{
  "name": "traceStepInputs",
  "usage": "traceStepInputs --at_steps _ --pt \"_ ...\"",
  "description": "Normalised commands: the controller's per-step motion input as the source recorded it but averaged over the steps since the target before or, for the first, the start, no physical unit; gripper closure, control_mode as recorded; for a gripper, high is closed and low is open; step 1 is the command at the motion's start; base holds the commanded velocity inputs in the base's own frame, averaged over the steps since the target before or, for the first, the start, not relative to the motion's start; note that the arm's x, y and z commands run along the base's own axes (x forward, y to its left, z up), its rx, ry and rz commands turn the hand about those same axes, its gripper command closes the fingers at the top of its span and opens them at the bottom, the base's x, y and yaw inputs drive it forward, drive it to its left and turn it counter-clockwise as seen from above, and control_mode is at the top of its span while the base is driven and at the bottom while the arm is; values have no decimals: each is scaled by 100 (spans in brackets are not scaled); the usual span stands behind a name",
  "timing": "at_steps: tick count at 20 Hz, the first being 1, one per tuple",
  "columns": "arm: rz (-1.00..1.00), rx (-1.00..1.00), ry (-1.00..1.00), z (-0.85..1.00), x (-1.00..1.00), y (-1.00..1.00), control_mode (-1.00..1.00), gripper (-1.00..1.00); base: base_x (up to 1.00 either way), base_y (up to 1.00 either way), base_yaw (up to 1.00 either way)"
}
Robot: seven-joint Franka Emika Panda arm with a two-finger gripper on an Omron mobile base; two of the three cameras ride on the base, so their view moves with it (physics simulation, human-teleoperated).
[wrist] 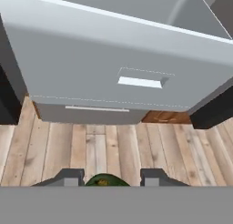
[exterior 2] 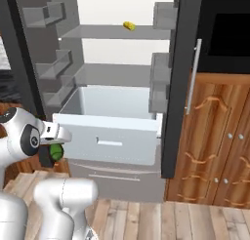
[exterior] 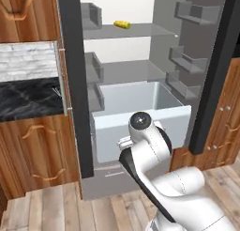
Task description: Place the lime and avocado inside the fridge drawer. Close the drawer after placing the vegetables.
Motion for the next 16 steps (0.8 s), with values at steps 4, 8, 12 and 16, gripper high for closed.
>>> traceStepInputs --at_steps 4,8,12,16 --pt "0 0 0 0 0 0 100 100 40 -67 -2" --pt "0 0 0 0 0 0 100 100 75 -25 0" --pt "0 0 0 0 0 0 100 100 99 -7 0" --pt "0 0 0 0 0 0 100 100 44 -61 0"
